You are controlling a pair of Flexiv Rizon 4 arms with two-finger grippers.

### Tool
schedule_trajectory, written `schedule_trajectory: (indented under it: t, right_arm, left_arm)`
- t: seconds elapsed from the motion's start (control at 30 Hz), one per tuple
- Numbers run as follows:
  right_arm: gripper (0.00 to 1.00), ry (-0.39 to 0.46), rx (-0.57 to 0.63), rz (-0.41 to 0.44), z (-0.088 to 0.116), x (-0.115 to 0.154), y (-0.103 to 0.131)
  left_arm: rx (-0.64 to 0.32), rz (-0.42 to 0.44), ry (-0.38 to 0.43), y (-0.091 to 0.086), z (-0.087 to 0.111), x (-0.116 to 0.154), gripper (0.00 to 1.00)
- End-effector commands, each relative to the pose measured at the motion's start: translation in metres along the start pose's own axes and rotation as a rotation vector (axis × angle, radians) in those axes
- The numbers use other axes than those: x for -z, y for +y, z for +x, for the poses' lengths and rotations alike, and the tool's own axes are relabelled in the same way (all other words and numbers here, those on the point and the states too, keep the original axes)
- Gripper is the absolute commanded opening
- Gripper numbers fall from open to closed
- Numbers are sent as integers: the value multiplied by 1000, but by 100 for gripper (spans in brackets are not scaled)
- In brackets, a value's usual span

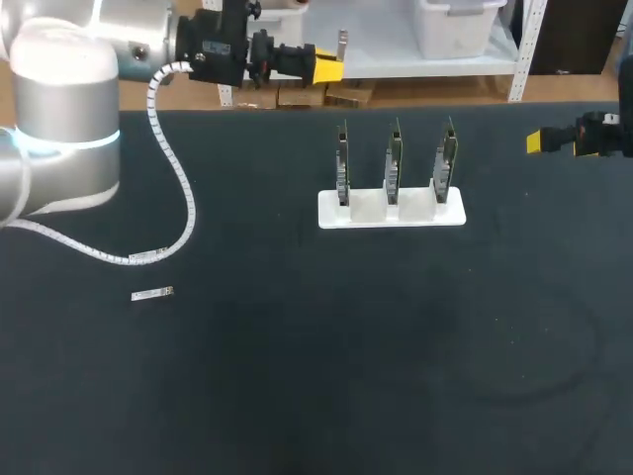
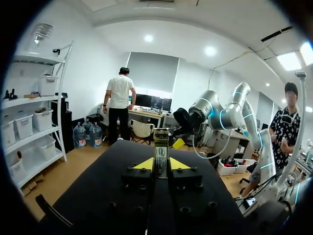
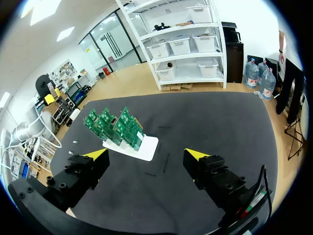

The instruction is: Pick up the optical module with the left hand, and insert it into the network port with the right hand.

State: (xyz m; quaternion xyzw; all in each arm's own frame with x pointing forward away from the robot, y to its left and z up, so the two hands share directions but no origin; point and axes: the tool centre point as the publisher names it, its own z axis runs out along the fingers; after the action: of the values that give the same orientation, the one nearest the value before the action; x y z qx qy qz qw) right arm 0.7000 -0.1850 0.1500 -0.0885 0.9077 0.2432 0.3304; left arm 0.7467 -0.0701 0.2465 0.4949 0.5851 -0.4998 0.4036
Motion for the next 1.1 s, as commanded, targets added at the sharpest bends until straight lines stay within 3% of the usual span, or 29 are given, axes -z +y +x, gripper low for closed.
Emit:
schedule_trajectory:
  t: [0.03, 0.17, 0.33, 0.57, 0.7, 0.87, 1.1]
  right_arm:
    - [100, 0, 0, 0, 0, 0, 0]
    - [100, 0, 0, 0, 0, 0, 0]
    - [100, 0, 0, 0, 0, 0, 0]
    - [100, 0, 0, 0, 0, 0, 0]
    - [100, 0, 0, 0, 0, 0, 0]
    - [100, 0, 0, 0, 0, 0, 0]
    - [100, 0, 0, 0, 0, 0, 0]
  left_arm:
    - [1, 40, 4, 5, 0, 0, 0]
    - [1, 40, 4, 5, 0, 0, 0]
    - [27, -55, -61, 5, 2, 0, 0]
    - [-30, -187, -36, 3, 15, -9, 0]
    - [-136, -291, 12, 1, 19, -13, 0]
    - [-130, -287, 3, 0, 22, -17, 0]
    - [-104, -225, 1, 13, 31, -17, 0]
